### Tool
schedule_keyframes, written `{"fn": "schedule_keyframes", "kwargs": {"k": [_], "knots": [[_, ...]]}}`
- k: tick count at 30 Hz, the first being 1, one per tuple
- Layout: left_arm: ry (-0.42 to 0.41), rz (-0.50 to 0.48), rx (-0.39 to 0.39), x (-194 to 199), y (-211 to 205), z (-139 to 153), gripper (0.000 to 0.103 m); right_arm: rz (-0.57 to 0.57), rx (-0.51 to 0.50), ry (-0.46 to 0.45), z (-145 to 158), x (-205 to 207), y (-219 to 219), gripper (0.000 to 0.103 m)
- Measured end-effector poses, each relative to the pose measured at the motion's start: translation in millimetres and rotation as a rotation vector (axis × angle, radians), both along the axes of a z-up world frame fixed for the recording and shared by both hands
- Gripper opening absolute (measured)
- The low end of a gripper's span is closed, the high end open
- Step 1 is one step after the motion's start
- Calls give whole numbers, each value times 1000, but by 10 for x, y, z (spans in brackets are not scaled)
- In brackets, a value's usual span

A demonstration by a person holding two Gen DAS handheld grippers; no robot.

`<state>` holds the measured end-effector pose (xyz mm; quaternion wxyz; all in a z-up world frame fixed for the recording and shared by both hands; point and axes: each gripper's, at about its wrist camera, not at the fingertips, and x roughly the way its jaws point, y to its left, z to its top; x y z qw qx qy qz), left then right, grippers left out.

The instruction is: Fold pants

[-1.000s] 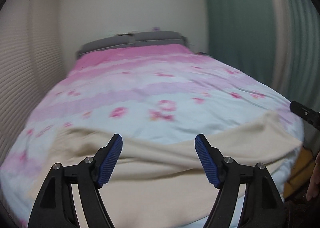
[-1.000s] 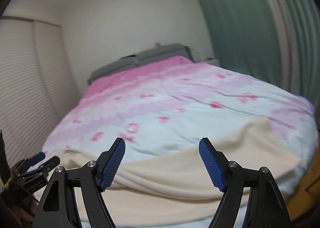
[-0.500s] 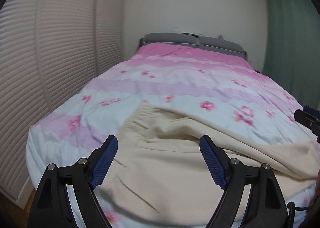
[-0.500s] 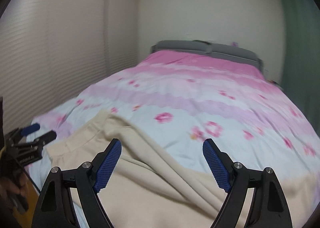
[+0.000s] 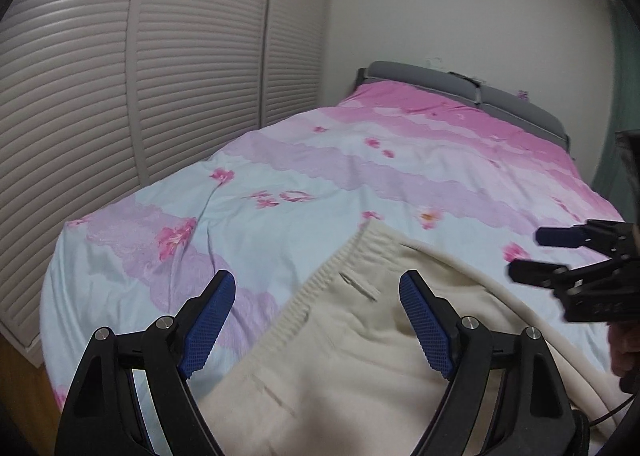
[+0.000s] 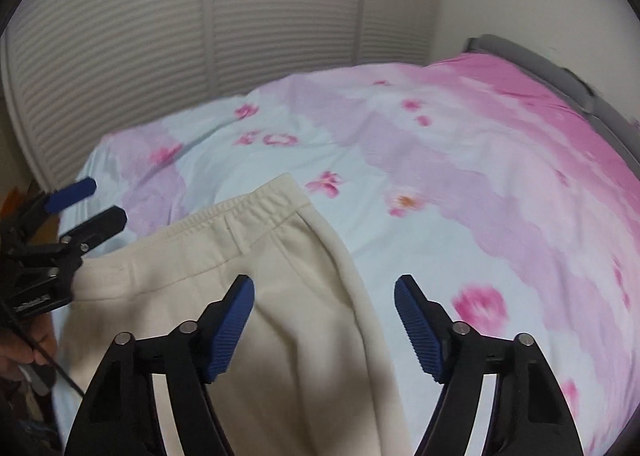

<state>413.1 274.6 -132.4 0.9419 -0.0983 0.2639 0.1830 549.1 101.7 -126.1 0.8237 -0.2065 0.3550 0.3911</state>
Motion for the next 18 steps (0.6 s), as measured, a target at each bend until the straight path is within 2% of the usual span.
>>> {"fn": "schedule_keyframes", "kwargs": {"k": [5,9,10,11,13,18], "knots": [[40,52,-19,345,194,-179,84,73,-93,74,-431,436,449,54],[59,67,-26,486,313,-310,84,74,-115,111,-637,660,536,54],[63,67,-29,502,334,-334,84,75,-110,137,-679,707,543,48],[68,67,-33,521,356,-362,84,78,-106,165,-710,744,544,31],[71,70,-44,530,391,-386,84,86,-89,243,-767,799,539,11],[47,63,-58,374,432,-271,84,79,-29,204,-521,605,460,8]]}}
